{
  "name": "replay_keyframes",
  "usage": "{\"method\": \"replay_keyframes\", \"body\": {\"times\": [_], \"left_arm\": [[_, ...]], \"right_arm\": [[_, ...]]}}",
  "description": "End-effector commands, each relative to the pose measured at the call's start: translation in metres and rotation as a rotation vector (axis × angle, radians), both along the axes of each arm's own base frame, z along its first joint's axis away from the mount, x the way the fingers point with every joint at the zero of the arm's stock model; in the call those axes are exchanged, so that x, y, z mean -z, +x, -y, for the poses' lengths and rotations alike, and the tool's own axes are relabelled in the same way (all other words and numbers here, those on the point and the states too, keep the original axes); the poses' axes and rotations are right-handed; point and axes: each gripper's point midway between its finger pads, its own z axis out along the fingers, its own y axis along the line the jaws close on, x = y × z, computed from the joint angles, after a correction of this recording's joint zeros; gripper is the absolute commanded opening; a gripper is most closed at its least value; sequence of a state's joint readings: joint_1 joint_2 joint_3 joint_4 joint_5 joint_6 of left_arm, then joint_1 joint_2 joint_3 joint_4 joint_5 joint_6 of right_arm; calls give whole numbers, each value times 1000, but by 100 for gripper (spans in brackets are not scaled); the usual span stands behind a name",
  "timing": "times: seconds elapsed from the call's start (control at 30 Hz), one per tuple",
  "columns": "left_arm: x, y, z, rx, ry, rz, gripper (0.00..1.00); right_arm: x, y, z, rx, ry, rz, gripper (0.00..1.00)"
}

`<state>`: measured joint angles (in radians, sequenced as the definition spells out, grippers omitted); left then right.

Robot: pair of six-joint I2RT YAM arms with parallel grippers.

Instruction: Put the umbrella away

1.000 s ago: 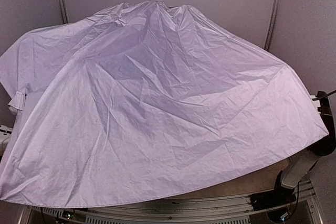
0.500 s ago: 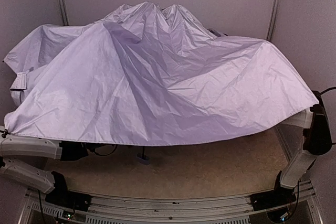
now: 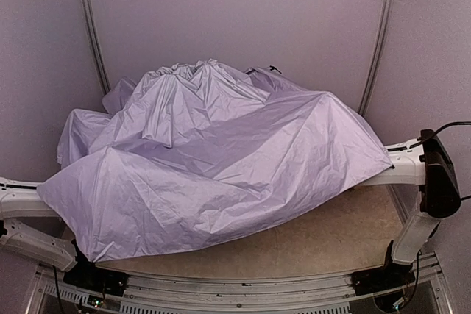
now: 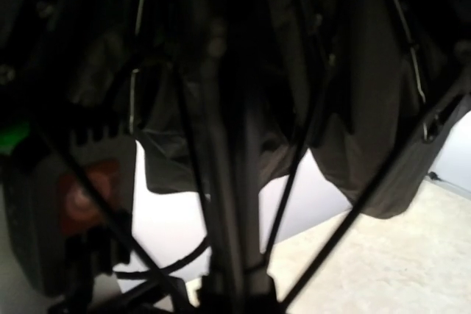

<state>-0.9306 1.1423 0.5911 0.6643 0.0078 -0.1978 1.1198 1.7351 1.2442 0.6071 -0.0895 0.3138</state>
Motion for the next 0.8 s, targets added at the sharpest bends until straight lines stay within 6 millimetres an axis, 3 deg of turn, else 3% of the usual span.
{"method": "replay_keyframes", "body": {"times": [0.0,0.03,0.17,0.27,0.37,0.47,0.63,0.77], "left_arm": [[-98,-25,-25,28,-270,238,0],[-87,-24,-20,41,-235,214,0],[-33,-25,6,109,-57,130,33],[6,-42,20,165,61,123,48],[34,-63,28,226,150,140,51],[54,-85,24,310,194,148,51],[46,-107,-7,327,163,229,54],[9,-86,-57,97,4,268,61]], "right_arm": [[66,9,12,21,-159,-152,0],[57,12,16,31,-130,-143,0],[6,33,41,82,13,-85,0],[-41,51,71,122,135,-17,0],[-87,62,105,182,232,82,0],[-118,72,142,269,283,171,0],[-154,76,208,396,327,295,0],[-172,65,242,455,277,440,0]]}}
